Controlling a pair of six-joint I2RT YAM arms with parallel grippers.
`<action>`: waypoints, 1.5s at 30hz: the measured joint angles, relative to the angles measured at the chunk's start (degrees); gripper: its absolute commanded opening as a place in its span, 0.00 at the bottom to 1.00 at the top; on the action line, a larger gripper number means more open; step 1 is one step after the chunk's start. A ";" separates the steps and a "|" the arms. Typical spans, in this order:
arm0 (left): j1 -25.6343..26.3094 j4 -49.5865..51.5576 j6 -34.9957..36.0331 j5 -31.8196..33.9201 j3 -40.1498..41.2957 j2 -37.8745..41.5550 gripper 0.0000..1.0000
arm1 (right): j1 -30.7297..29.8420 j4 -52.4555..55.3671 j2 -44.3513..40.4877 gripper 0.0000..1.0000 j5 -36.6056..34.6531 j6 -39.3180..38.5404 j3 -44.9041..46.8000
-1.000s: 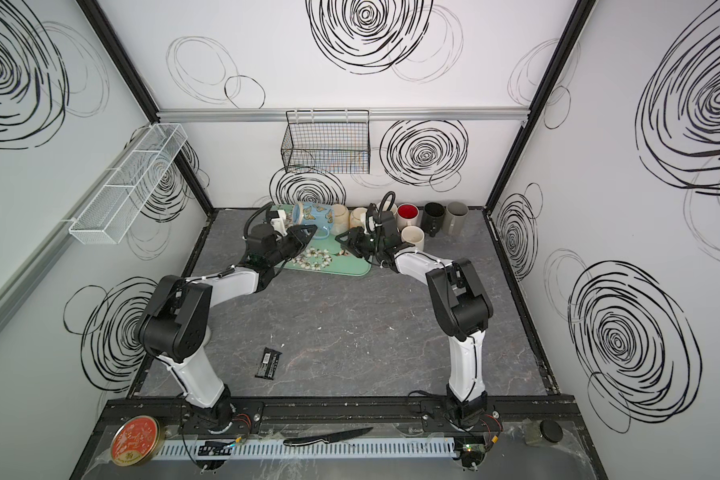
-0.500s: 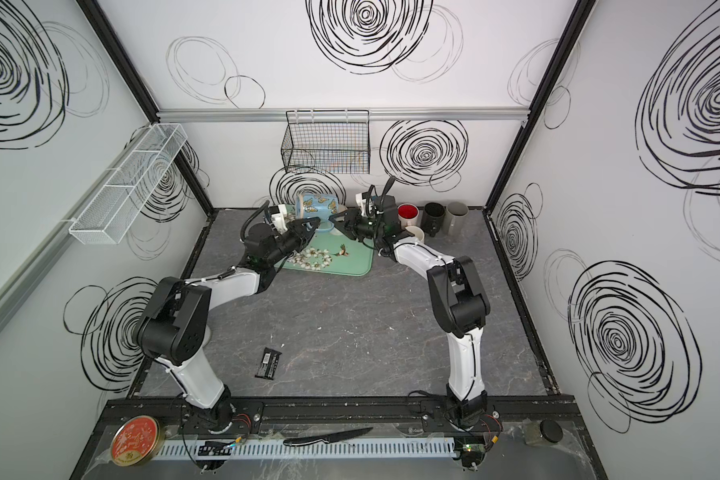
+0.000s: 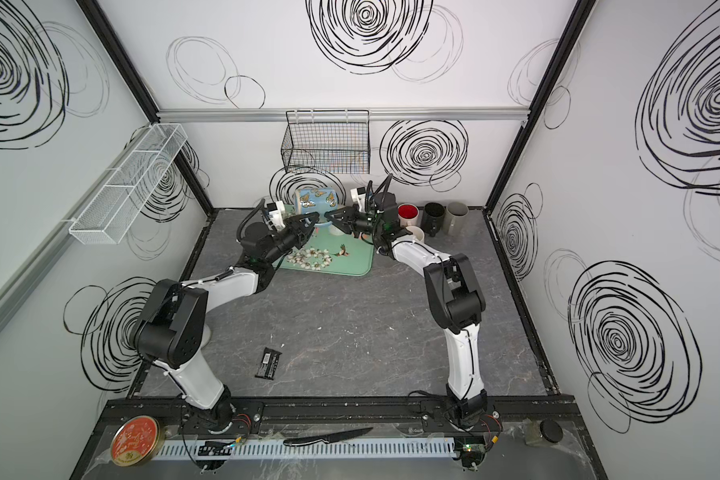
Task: Turn the mug right side up
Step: Place the mug at the top-right of the table.
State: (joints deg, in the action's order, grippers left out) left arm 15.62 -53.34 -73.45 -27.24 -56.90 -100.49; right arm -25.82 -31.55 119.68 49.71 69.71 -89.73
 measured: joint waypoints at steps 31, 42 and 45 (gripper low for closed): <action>11.76 16.15 21.64 -3.87 -13.31 -0.24 0.55 | 14.32 8.76 -24.85 0.00 -4.52 -16.24 19.45; 16.11 30.82 35.80 -0.46 -22.91 -7.52 0.57 | 23.10 20.83 -32.63 0.00 -10.80 -27.26 25.59; 16.76 32.50 37.09 -0.39 -23.89 -9.97 0.57 | 26.49 22.64 -35.71 0.00 -13.03 -29.86 28.72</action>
State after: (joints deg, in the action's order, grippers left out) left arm 32.38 -20.84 -36.36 -27.64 -80.79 -110.45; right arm 0.67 -8.91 83.96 36.69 39.86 -61.01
